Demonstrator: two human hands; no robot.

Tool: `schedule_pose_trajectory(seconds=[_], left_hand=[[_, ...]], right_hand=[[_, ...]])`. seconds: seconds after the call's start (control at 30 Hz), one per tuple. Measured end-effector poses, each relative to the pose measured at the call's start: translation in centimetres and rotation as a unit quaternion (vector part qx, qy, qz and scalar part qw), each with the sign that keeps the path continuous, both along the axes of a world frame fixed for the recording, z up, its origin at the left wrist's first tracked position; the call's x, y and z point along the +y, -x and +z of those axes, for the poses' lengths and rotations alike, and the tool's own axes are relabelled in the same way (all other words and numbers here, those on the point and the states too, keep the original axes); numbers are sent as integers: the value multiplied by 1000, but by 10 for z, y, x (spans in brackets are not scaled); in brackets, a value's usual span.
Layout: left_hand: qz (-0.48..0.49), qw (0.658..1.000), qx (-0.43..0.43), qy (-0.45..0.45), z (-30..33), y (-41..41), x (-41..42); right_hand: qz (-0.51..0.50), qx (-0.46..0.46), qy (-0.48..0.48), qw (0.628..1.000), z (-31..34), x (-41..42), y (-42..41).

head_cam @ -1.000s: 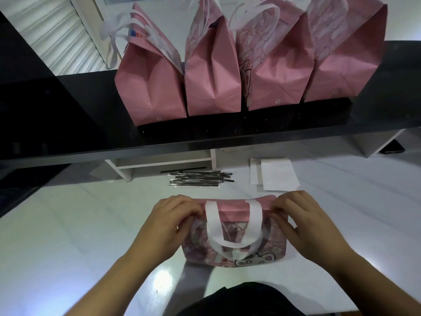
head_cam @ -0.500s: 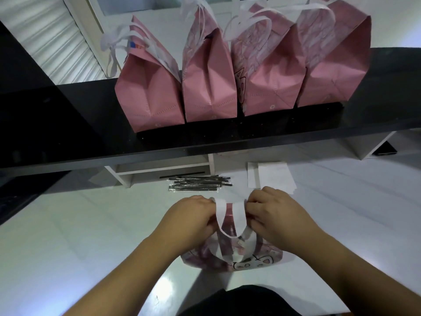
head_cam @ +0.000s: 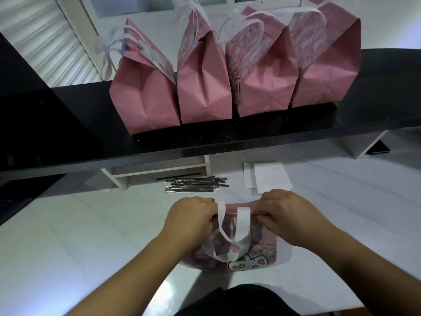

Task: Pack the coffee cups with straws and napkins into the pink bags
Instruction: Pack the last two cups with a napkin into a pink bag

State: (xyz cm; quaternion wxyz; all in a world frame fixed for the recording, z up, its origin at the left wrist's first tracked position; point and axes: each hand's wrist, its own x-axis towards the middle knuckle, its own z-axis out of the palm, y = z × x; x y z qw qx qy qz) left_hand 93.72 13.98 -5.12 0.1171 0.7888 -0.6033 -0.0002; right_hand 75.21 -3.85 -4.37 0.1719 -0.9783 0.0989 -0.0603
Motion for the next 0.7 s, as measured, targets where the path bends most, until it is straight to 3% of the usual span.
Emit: schedule_pose_trajectory(seconds=[0.4, 0.7], left_hand=[[-15, 998, 21, 49, -5, -35, 43], [35, 988, 135, 63, -13, -58, 69]], right_hand=[[-24, -17, 5, 1000, -1, -15, 28], [-51, -31, -11, 998, -5, -14, 36]])
